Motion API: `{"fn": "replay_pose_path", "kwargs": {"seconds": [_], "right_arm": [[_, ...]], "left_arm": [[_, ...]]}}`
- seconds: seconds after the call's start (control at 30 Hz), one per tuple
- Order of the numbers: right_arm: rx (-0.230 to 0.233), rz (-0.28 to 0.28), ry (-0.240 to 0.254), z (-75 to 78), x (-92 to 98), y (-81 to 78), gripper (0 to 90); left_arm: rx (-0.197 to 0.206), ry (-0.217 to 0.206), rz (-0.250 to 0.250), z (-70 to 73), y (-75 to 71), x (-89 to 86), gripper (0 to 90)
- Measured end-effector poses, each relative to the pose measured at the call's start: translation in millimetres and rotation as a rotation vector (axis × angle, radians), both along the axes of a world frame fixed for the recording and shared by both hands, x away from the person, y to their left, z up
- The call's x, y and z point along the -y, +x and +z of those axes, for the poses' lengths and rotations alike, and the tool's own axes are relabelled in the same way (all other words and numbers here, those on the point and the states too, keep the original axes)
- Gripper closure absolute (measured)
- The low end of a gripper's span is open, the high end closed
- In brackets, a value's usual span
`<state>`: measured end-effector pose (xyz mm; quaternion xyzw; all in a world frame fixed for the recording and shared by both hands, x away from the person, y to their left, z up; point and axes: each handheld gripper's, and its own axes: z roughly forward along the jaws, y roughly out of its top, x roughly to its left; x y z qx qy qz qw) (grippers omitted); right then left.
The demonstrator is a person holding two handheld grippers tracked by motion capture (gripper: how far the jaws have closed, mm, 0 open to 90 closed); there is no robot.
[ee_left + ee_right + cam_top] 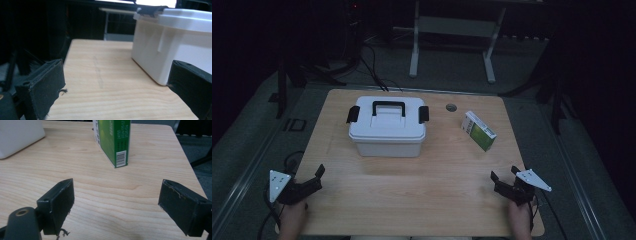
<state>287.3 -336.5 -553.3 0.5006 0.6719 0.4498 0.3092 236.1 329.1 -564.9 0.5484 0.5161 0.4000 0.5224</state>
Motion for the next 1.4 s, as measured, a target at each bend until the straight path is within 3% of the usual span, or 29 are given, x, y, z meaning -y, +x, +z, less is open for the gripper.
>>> {"fn": "replay_pose_path", "kwargs": {"seconds": [0.17, 0.2, 0.23, 0.27, 0.33, 0.4, 0.43, 0.53, 0.63, 0.7, 0.8, 0.9, 0.97, 1.0, 1.03, 1.07, 1.17, 1.27, 1.33, 1.4], "right_arm": [[-0.001, -0.005, -0.016, 0.0, -1.2, 0.2, 13.0], [-0.014, -0.015, -0.018, 0.0, -2.0, 0.3, 13.3], [-0.023, -0.021, -0.018, 0.0, -2.1, 0.3, 13.2], [-0.023, -0.021, -0.018, 0.0, -2.1, 0.3, 13.2], [-0.015, -0.04, -0.032, 0.0, -3.4, -1.7, 13.3], [0.005, -0.042, -0.054, 0.0, -7.5, -4.3, 13.2], [-0.014, -0.032, -0.058, 0.0, -12.0, -3.9, 13.2], [-0.04, -0.015, -0.031, 0.5, -17.5, -2.1, 13.2], [-0.059, -0.011, -0.023, 2.8, -26.5, 0.5, 12.5], [-0.028, 0.032, -0.012, 6.1, -32.1, 1.0, 12.6], [-0.01, 0.074, 0.004, 10.9, -40.4, 2.0, 13.3], [0.004, 0.129, -0.017, 20.5, -60.3, 10.7, 19.7], [-0.014, 0.155, -0.024, 22.5, -67.7, 17.0, 25.3], [-0.014, 0.155, -0.024, 22.5, -67.7, 17.0, 25.3], [-0.012, 0.162, -0.019, 24.4, -74.7, 23.6, 31.3], [-0.016, 0.171, -0.018, 25.0, -77.0, 26.9, 31.5], [-0.018, 0.174, -0.055, 26.6, -88.0, 40.5, 35.2], [-0.016, 0.174, -0.048, 27.7, -94.6, 52.7, 36.6], [-0.021, 0.18, -0.042, 28.0, -97.7, 59.1, 42.9], [-0.018, 0.183, -0.051, 28.0, -102.5, 65.4, 45.0]], "left_arm": [[-0.006, 0.025, 0.007, 0.4, 0.3, 1.2, 0.9], [-0.022, 0.066, 0.042, 1.0, 0.8, 2.7, 0.9], [-0.036, 0.077, 0.046, 1.4, 1.1, 3.2, 0.9], [-0.036, 0.077, 0.046, 1.4, 1.1, 3.2, 0.9], [-0.079, 0.081, 0.03, 2.6, 2.6, 3.7, 0.9], [-0.095, 0.081, 0.031, 3.5, 2.9, 3.9, 0.9], [-0.116, 0.062, 0.021, 5.6, 3.9, 3.8, 0.9], [-0.125, 0.022, -0.019, 9.1, 4.1, 4.6, 0.9], [-0.128, 0.026, -0.036, 11.8, 6.0, 5.2, 0.9], [-0.129, 0.002, -0.043, 13.7, 8.9, 3.6, 0.9], [-0.132, 0.005, -0.051, 14.6, 11.6, 2.8, 1.0], [-0.14, 0.017, -0.063, 16.1, 18.4, 1.7, 2.5], [-0.152, 0.041, -0.076, 17.5, 24.6, 2.3, 5.2], [-0.152, 0.041, -0.076, 17.5, 24.6, 2.3, 5.2], [-0.168, 0.058, -0.09, 18.5, 31.5, 4.1, 5.2], [-0.184, 0.051, -0.121, 18.9, 36.5, 4.9, 5.8], [-0.202, 0.065, -0.141, 18.9, 46.1, 9.3, 12.3], [-0.206, 0.083, -0.151, 20.6, 57.5, 14.3, 13.1], [-0.198, 0.087, -0.156, 23.3, 63.9, 16.5, 15.2], [-0.199, 0.089, -0.159, 24.3, 66.8, 17.1, 21.1]]}}
